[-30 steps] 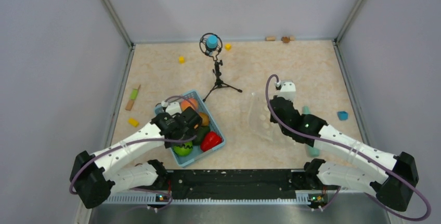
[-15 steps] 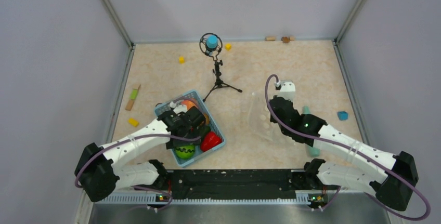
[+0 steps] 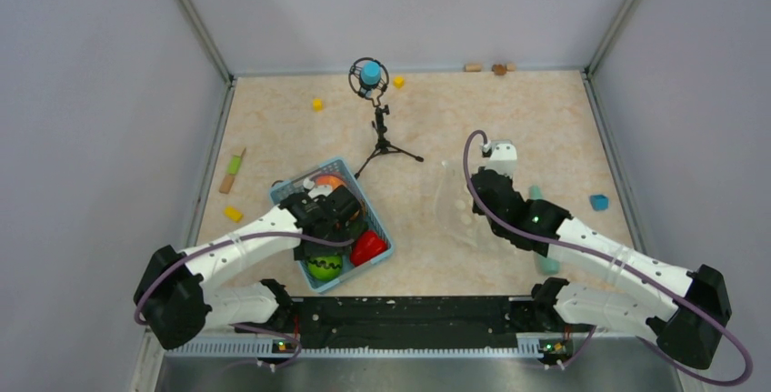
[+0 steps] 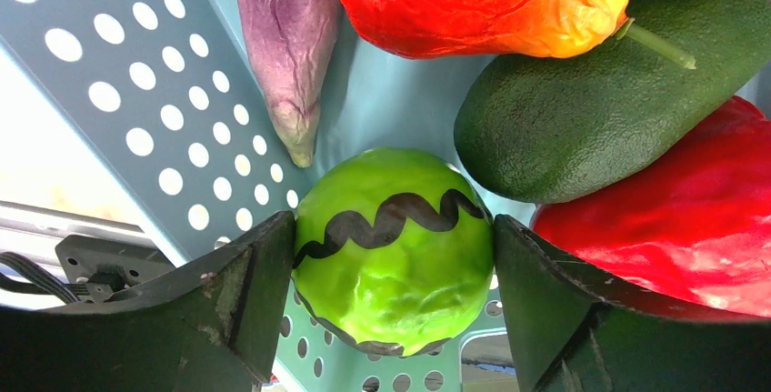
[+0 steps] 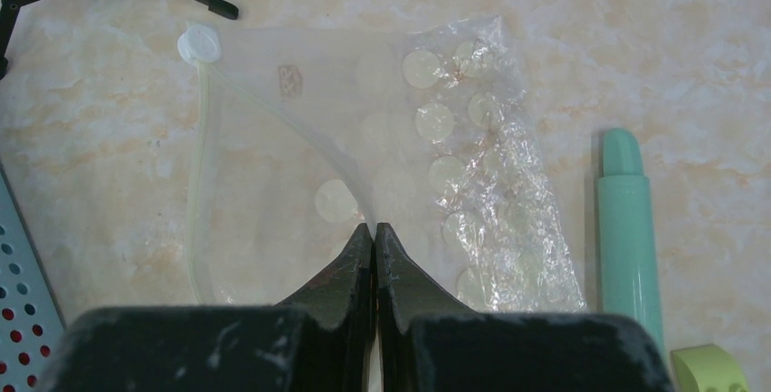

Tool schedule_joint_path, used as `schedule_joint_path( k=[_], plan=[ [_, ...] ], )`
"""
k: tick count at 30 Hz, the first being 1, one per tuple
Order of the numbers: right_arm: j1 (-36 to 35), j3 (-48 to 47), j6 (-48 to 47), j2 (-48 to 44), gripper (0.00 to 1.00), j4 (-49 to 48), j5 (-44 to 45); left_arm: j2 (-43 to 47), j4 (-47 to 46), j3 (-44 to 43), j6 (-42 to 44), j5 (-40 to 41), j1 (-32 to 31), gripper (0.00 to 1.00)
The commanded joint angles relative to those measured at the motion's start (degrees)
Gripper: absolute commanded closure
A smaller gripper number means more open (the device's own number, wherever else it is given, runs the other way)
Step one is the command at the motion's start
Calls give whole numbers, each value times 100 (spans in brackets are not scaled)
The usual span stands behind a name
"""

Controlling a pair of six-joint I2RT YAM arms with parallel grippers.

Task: Place the food in the zip-top bag and seal the zipper
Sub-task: Pick up the fake fruit from the bin.

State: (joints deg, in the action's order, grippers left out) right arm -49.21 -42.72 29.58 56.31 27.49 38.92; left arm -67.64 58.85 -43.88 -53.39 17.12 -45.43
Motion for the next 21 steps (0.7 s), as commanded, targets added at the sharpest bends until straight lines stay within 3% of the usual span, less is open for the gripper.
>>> schedule_joint_path(
  k=[1,12,18,21],
  plan=[
    [64,-28,45,-56,100,-83,102,132,33,-79,-17,-31,-19,56],
    [62,15,134,-158,100,-77,52,1056,234,-451,-356,790,-19,74],
    [66,82,213,-361,100,-106,50,1989,-504,-525,-173,814,-19,79],
    [62,105,235,-447,100,-128,-27,2450,-1753,-352,312,324,-27,81]
  ],
)
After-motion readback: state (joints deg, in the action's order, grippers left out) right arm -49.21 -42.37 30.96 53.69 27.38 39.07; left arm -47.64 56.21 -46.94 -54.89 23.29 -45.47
